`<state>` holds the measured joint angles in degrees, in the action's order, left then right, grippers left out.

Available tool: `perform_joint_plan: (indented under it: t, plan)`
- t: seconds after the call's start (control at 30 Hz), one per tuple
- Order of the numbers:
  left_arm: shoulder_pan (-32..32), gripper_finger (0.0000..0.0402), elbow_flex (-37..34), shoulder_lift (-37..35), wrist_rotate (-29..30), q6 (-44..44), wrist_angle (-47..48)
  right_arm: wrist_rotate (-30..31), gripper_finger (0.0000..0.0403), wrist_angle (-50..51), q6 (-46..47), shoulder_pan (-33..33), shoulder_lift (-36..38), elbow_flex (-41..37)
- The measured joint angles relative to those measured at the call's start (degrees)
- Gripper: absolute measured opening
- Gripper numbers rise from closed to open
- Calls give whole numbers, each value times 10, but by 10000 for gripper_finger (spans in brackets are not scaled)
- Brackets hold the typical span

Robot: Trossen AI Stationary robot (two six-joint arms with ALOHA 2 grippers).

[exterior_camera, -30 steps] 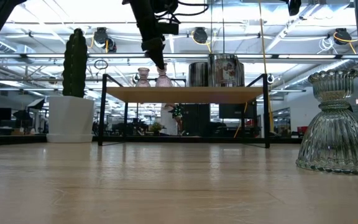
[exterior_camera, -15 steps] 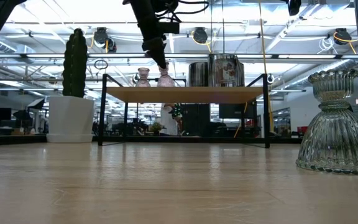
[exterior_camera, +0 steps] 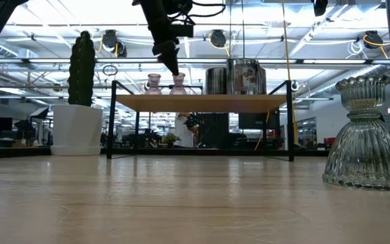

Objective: Pick & Place candle stick holders
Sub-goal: Put the purple glass candle holder on the shelf, then put the green glass candle holder on the shelf

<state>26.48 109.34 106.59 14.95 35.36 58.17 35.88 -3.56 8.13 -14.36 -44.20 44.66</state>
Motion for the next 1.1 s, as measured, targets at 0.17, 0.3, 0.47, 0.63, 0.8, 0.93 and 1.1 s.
perform_joint_plan:
  t: [0.17, 0.3, 0.47, 0.63, 0.8, 0.93, 1.1]
  plan:
    - [0, 61, 0, 0, 0, 0, 0, 0, 0, -1, 0, 0, 0, 0]
    - [0, 68, 0, 0, 0, 0, -3, 0, 0, -1, 0, 0, 0, 0]
    - [-4, 95, 0, -5, 2, -10, -25, 0, 0, -1, -3, 0, 0, 0]
    - [-29, 125, 0, -36, 10, -31, -15, 0, 0, -1, -3, 0, 0, 0]
    - [-67, 146, 0, -77, 21, -91, 13, 0, 0, -13, -10, 0, 0, 0]
    - [-102, 154, 0, -108, -35, -165, 22, 0, 0, -20, -20, 0, 0, 0]
    - [-144, 148, 0, -121, -147, -204, 22, 0, 0, -14, -20, 0, 0, 0]
